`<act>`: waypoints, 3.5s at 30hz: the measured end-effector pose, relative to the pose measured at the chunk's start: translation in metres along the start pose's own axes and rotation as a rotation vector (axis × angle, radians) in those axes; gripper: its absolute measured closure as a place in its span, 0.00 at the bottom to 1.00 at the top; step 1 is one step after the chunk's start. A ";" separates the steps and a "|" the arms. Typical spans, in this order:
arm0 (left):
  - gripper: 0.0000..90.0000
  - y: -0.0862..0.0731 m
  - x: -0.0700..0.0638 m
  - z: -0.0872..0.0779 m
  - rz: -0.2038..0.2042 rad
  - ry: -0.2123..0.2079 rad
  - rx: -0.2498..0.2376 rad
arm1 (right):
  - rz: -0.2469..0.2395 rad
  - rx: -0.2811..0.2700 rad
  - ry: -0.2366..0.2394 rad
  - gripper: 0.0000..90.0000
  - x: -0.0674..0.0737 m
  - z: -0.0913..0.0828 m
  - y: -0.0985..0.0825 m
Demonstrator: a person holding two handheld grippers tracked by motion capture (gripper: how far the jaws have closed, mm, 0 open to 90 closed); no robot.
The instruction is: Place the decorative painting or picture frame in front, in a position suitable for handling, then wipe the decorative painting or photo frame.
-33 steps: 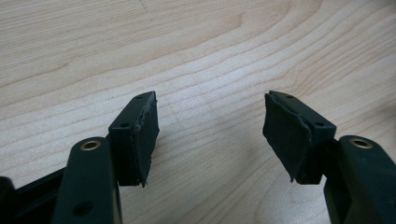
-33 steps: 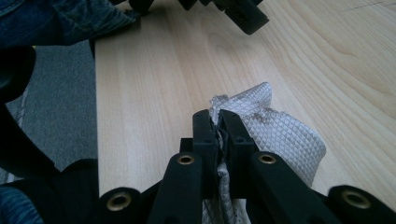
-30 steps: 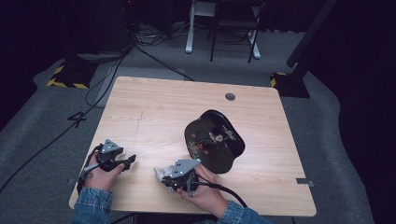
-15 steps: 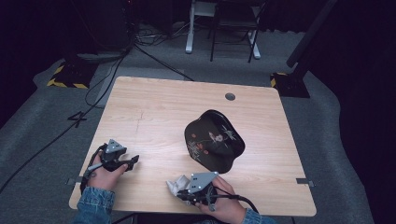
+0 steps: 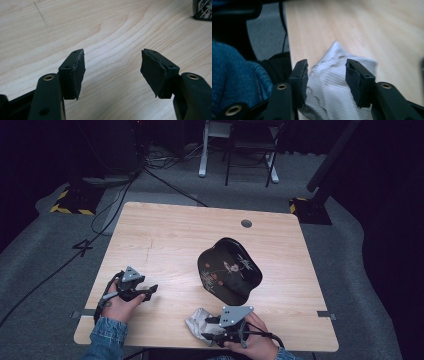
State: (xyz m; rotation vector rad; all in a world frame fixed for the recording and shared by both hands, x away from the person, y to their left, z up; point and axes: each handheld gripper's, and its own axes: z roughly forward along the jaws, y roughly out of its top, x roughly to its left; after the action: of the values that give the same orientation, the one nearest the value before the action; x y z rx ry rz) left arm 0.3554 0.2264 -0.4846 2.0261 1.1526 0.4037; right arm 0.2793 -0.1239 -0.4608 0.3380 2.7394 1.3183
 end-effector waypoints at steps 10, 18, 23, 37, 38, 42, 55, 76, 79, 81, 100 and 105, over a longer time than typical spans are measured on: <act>0.40 0.036 -0.026 0.002 0.067 -0.070 -0.046 | 0.127 -0.114 -0.209 0.57 -0.010 -0.050 -0.006; 0.40 0.069 -0.049 0.011 0.110 -0.123 -0.077 | 0.259 -0.138 -0.363 0.61 -0.014 -0.081 -0.016; 0.39 0.089 -0.062 0.013 0.126 -0.156 -0.107 | 0.326 -0.157 -0.457 0.62 -0.019 -0.100 -0.022; 0.37 0.127 -0.082 0.035 0.201 -0.222 -0.116 | 0.355 -0.189 -0.532 0.67 -0.048 -0.108 -0.017; 0.37 0.129 -0.081 0.036 0.200 -0.224 -0.121 | 0.355 -0.189 -0.530 0.68 -0.049 -0.107 -0.016; 0.37 0.131 -0.081 0.041 0.215 -0.223 -0.103 | 0.354 -0.186 -0.519 0.74 -0.054 -0.104 -0.014; 0.37 0.130 -0.087 0.049 0.240 -0.295 -0.079 | 0.336 -0.185 -0.516 0.77 -0.066 -0.106 -0.016; 0.48 0.125 -0.098 0.046 0.260 -0.329 -0.038 | 0.341 -0.189 -0.581 0.68 -0.091 -0.101 -0.016; 0.50 0.124 -0.099 0.046 0.256 -0.333 -0.041 | 0.349 -0.199 -0.581 0.67 -0.095 -0.100 -0.016; 0.51 0.123 -0.100 0.044 0.258 -0.328 -0.034 | 0.351 -0.200 -0.582 0.67 -0.095 -0.099 -0.016; 0.54 0.116 -0.103 0.050 0.222 -0.390 -0.053 | 0.359 -0.211 -0.580 0.64 -0.103 -0.089 -0.015; 0.61 0.118 -0.105 0.055 0.236 -0.411 -0.033 | 0.354 -0.209 -0.592 0.63 -0.102 -0.088 -0.016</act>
State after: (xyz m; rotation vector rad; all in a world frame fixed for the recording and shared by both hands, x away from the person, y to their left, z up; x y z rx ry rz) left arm 0.4005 0.0774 -0.4240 2.0960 0.6568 0.1072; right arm 0.3613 -0.2245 -0.4201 1.0394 2.0918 1.2887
